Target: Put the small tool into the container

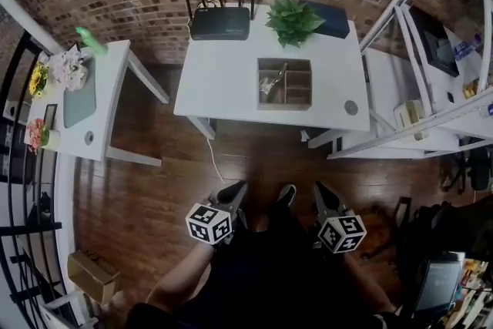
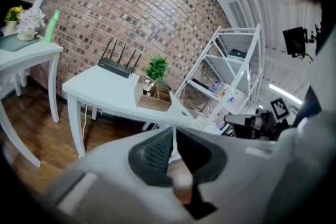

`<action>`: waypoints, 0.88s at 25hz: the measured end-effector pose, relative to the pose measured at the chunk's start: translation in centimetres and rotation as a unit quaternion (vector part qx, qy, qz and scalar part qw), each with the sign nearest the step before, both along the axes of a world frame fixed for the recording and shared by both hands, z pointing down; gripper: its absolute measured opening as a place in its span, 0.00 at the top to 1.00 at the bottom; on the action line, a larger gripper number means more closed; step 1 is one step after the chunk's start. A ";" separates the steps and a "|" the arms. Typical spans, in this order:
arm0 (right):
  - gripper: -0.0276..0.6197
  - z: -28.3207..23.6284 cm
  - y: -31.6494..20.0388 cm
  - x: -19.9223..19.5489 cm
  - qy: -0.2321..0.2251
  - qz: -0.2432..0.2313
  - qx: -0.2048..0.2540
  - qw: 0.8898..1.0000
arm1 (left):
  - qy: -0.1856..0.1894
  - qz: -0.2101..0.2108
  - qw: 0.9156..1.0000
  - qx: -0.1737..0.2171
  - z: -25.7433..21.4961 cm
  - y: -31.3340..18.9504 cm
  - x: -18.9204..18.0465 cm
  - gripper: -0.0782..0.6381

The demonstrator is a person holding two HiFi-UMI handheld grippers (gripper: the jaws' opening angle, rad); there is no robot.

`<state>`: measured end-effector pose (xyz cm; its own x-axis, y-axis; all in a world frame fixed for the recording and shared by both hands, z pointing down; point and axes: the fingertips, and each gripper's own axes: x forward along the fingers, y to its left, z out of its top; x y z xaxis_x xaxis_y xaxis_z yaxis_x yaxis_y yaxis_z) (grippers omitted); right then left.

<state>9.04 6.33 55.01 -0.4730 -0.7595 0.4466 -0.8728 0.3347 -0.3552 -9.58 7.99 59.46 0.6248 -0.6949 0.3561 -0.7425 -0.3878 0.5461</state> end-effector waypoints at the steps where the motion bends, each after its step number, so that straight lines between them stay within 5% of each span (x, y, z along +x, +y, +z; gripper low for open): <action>1: 0.94 0.1 0.7 -0.6 -0.001 0.004 -0.003 1.000 | 0.001 0.002 1.000 -0.004 0.4 0.8 -0.6 0.86; 7: 0.94 -0.7 3.0 -2.6 0.014 0.006 0.012 1.000 | -0.001 0.026 1.000 0.017 -1.2 3.0 -1.9 0.86; 13: 0.94 -2.1 1.9 -4.2 0.011 -0.036 0.044 0.998 | -0.011 -0.009 0.998 0.068 -4.7 2.3 -2.8 0.87; 22: 0.94 -3.5 1.9 -1.6 -0.015 -0.050 0.062 0.997 | -0.022 -0.030 0.997 0.065 -6.1 2.7 0.0 0.87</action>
<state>7.46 8.19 51.55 -0.5611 -0.7557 0.3378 -0.8224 0.4628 -0.3309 -9.61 10.73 53.35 0.5664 -0.7728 0.2862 -0.7888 -0.4078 0.4599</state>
